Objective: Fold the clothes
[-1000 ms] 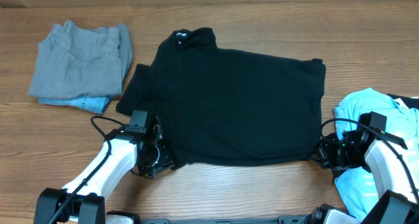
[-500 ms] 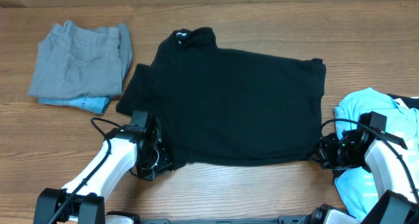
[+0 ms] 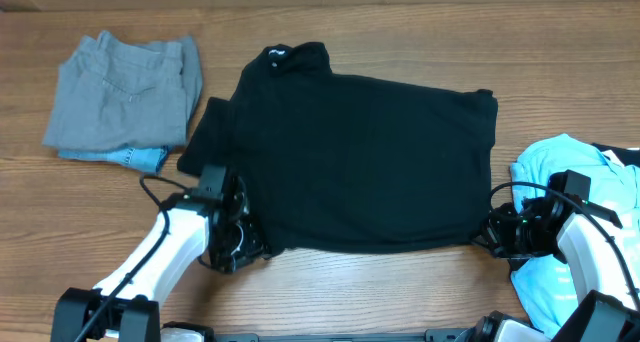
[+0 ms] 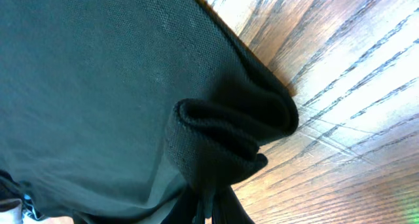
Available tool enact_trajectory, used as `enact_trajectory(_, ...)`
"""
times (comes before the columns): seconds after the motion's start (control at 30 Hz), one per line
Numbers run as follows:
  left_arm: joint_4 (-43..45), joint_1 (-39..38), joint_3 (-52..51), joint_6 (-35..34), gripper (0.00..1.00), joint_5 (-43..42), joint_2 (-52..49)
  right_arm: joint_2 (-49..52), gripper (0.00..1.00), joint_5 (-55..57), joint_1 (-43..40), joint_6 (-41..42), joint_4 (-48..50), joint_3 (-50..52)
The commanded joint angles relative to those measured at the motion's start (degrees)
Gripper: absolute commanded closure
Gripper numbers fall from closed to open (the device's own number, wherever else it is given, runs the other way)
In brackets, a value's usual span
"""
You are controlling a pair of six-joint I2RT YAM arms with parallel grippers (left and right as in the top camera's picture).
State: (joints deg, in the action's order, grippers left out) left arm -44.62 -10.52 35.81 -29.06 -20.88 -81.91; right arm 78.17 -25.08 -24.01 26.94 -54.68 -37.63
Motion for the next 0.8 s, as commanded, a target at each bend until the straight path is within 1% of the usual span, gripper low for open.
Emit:
enact_trajectory(0.0,4.7,-0.4,-3.4,-2.8,0.47,-1.4,0.2,-0.6,0.96,-0.1,-0.1,-0.4,0.2,-1.1)
enact_trajectory(0.1,8.4,-0.4,-4.7,-2.9,0.45,-1.4,0.2,-0.6,0.96,-0.1,-0.1,-0.4,0.2,-1.1)
enact_trajectory(0.17,9.0,-0.4,-4.9,-2.9,0.48,-1.2,0.2,-0.6,0.96,-0.1,-0.1,-0.5,0.2,-1.1)
enact_trajectory(0.23,9.2,-0.4,-4.9,-2.9,0.54,-1.1,0.2,-0.6,0.96,-0.1,-0.1,-0.5,0.1,-1.1)
enact_trajectory(0.3,9.3,-0.4,-4.9,-2.9,0.65,-0.9,0.2,-0.6,0.96,-0.1,-0.1,-0.5,0.2,-1.1)
enact_trajectory(0.37,9.2,-0.4,-4.9,-2.9,0.91,-0.1,0.2,-0.6,0.96,-0.1,-0.1,-0.5,0.1,-1.1)
enact_trajectory(0.4,9.2,-0.4,-4.9,-2.8,0.93,-0.1,0.2,-0.6,0.96,-0.1,-0.1,-0.6,0.1,-1.1)
enact_trajectory(0.47,9.3,-0.4,-4.9,-2.8,0.93,0.6,0.2,-0.6,0.96,-0.1,-0.1,-1.5,0.1,-1.1)
enact_trajectory(0.5,9.4,-0.4,-4.9,-2.3,0.96,0.6,0.2,-0.6,0.96,-0.1,-0.1,-1.7,0.1,-1.1)
enact_trajectory(0.67,8.8,-0.4,-4.6,-1.6,0.96,0.4,0.2,-0.6,0.96,0.1,-0.1,-1.7,0.2,-1.1)
enact_trajectory(0.77,4.4,-0.3,-1.8,0.3,0.96,0.0,0.5,-0.6,0.96,0.1,-0.1,-1.7,0.0,-1.1)
